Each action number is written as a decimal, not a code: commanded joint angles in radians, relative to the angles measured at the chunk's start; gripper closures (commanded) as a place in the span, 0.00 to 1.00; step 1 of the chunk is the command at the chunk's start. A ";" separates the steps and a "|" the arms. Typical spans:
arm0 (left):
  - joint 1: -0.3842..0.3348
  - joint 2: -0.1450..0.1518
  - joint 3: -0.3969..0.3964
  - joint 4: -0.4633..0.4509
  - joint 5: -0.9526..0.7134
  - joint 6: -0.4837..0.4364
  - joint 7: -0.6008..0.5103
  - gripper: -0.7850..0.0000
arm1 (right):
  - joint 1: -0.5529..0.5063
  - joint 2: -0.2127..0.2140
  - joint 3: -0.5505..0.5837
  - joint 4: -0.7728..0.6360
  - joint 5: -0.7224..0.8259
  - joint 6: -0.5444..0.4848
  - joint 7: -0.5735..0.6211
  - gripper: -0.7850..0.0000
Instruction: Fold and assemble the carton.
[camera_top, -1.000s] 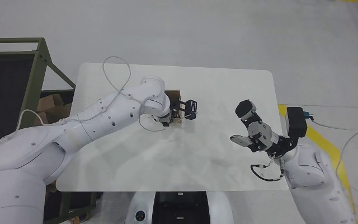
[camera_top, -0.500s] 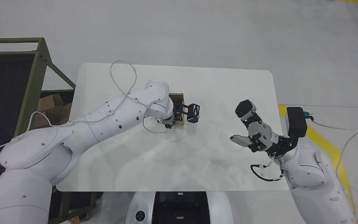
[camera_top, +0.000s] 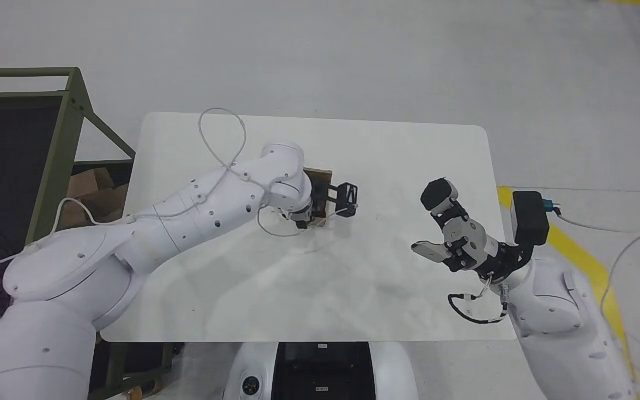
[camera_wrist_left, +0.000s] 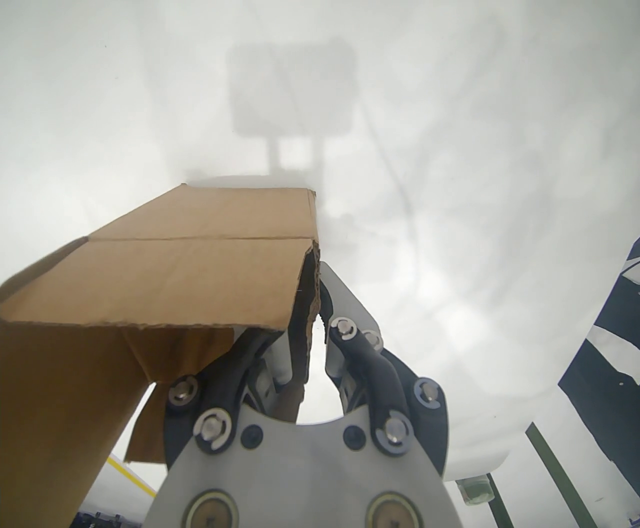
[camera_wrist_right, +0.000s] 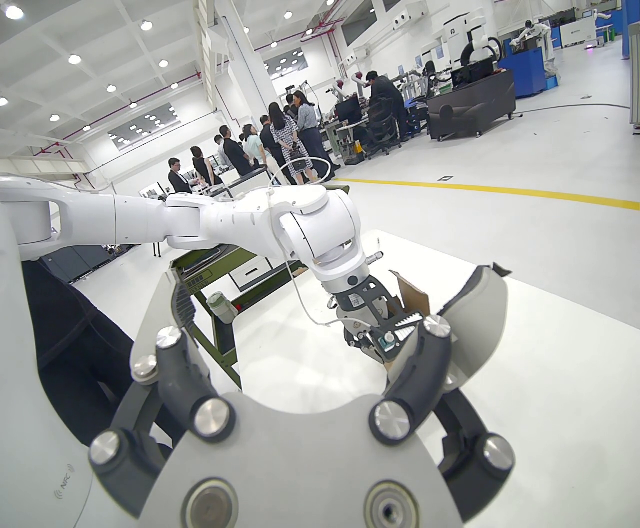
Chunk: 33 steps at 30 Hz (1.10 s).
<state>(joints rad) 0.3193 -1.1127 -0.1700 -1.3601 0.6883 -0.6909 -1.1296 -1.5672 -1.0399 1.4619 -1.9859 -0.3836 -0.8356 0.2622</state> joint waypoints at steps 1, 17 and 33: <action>-0.003 0.000 0.000 -0.002 -0.007 0.004 -0.004 0.82 | 0.000 0.000 0.000 0.000 0.000 0.000 0.000 0.00; -0.076 0.041 0.000 -0.113 -0.147 0.083 -0.083 0.00 | -0.002 -0.001 0.000 -0.006 -0.002 0.025 -0.009 0.00; -0.105 0.216 -0.223 -0.283 -0.364 0.162 -0.049 0.00 | -0.023 0.001 0.031 -0.039 -0.089 0.102 0.018 0.00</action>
<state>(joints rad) 0.2010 -0.9176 -0.3581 -1.6223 0.3283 -0.5409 -1.1870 -1.5890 -1.0388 1.4950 -2.0210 -0.4693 -0.7384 0.2775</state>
